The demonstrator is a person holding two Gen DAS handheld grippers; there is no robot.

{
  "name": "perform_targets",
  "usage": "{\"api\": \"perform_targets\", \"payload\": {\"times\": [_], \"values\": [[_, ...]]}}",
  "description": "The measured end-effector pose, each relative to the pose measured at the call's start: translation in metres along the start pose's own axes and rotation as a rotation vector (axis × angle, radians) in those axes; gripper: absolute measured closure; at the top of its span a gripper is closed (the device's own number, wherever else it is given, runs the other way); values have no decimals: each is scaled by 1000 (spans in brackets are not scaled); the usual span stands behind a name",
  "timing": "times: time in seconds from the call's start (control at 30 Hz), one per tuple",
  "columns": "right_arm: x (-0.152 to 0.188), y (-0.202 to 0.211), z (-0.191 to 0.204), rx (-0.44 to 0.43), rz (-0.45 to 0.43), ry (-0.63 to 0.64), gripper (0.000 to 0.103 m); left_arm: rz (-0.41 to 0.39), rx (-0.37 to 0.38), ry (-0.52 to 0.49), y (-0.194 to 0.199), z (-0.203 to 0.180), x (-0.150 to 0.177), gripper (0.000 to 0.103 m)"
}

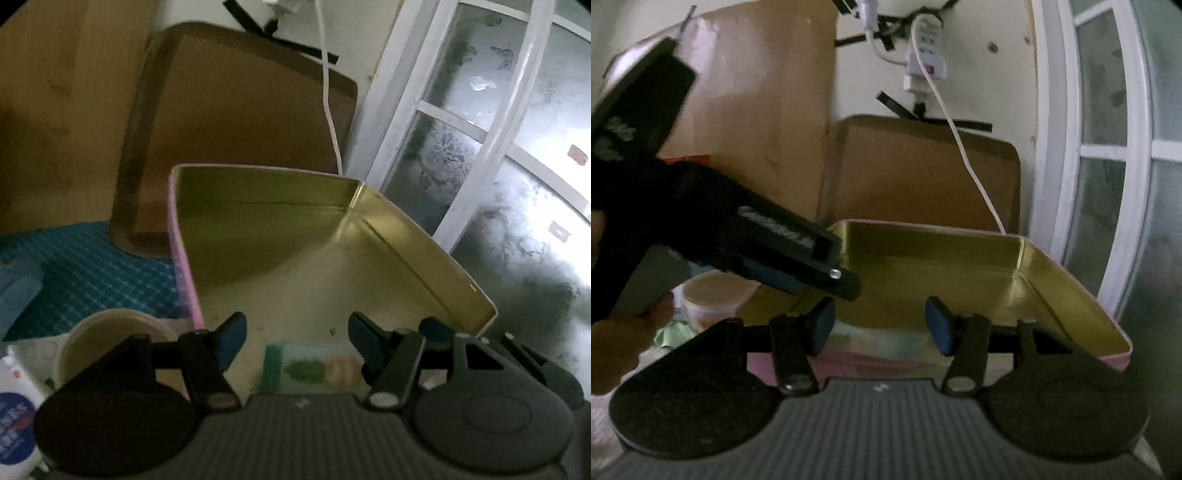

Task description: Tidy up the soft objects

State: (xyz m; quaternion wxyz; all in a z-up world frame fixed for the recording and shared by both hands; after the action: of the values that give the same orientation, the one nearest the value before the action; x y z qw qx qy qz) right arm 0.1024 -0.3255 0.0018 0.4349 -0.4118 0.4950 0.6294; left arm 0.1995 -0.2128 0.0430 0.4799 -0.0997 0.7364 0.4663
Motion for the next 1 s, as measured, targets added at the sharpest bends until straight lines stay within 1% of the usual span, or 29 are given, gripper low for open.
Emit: {"api": "perform_targets", "payload": {"times": [0.07, 0.1, 0.17, 0.23, 0.27, 0.3, 0.33, 0.37, 0.4, 0.43, 0.47, 0.5, 0.53, 0.57, 0.6, 0.67, 0.7, 0.73, 0.8, 0.83, 0.87, 0.9, 0.93, 0.97, 1.0], "values": [[1, 4, 0, -11, 7, -39, 46, -28, 1, -25, 21, -2, 3, 38], [1, 8, 0, -24, 0, -61, 46, -57, 9, -34, 38, 1, 9, 37], [2, 24, 2, -35, -33, -104, 46, -115, 22, -33, 75, 12, 24, 31], [1, 39, 6, -43, -78, -140, 46, -152, 0, -31, 111, 30, 48, 29], [1, 49, 9, -55, -99, -162, 45, -163, -32, -27, 131, 42, 65, 29], [0, 54, 13, -75, -112, -180, 42, -163, -76, -19, 147, 55, 80, 29], [-1, 59, 19, -113, -121, -198, 31, -163, -116, -7, 159, 65, 92, 29], [-1, 63, 26, -171, -121, -215, 22, -160, -163, 14, 173, 78, 106, 29], [0, 64, 34, -222, -106, -229, 22, -151, -214, 37, 185, 92, 121, 29], [1, 62, 45, -271, -72, -241, 22, -137, -269, 65, 196, 106, 135, 29], [4, 58, 60, -318, -18, -239, 23, -128, -304, 86, 203, 115, 145, 29], [7, 54, 76, -347, 22, -218, 23, -120, -335, 118, 211, 127, 158, 29], [10, 49, 94, -364, 53, -175, 23, -111, -346, 138, 217, 135, 167, 29], [16, 44, 117, -375, 77, -104, 25, -108, -355, 175, 223, 143, 178, 29], [21, 40, 134, -381, 87, -50, 26, -110, -358, 202, 229, 150, 186, 29], [28, 27, 170, -408, 112, 37, 34, -112, -362, 237, 233, 154, 194, 29], [30, 18, 185, -412, 131, 68, 36, -118, -359, 254, 236, 156, 198, 29], [32, 8, 200, -403, 145, 106, 40, -121, -355, 263, 240, 157, 202, 29], [37, -12, 222, -366, 154, 186, 56, -126, -342, 275, 242, 157, 206, 29], [42, -20, 230, -356, 168, 213, 77, -128, -337, 277, 242, 157, 207, 29], [45, -29, 236, -352, 189, 230, 80, -131, -331, 276, 244, 158, 209, 29], [49, -37, 242, -345, 215, 252, 85, -136, -323, 275, 245, 157, 209, 29], [52, -40, 244, -331, 216, 274, 98, -140, -317, 274, 246, 154, 210, 28], [53, -39, 245, -310, 197, 297, 101, -147, -310, 275, 250, 152, 212, 28], [52, -34, 244, -306, 191, 301, 101, -153, -299, 277, 252, 151, 212, 28]]}}
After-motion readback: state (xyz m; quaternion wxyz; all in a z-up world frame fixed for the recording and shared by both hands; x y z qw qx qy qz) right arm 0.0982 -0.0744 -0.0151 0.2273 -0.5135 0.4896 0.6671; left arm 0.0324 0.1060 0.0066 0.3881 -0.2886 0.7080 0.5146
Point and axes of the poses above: each gripper's, at about its wrist camera, not at the fingertips, and y roughly against the way its jaws point, z to its left, x to its underside, the point moved 4 cm from there along -y, roughly the way its jaws point, and after that the axes turned 13 degrees about -y, right-handed, at the moved point
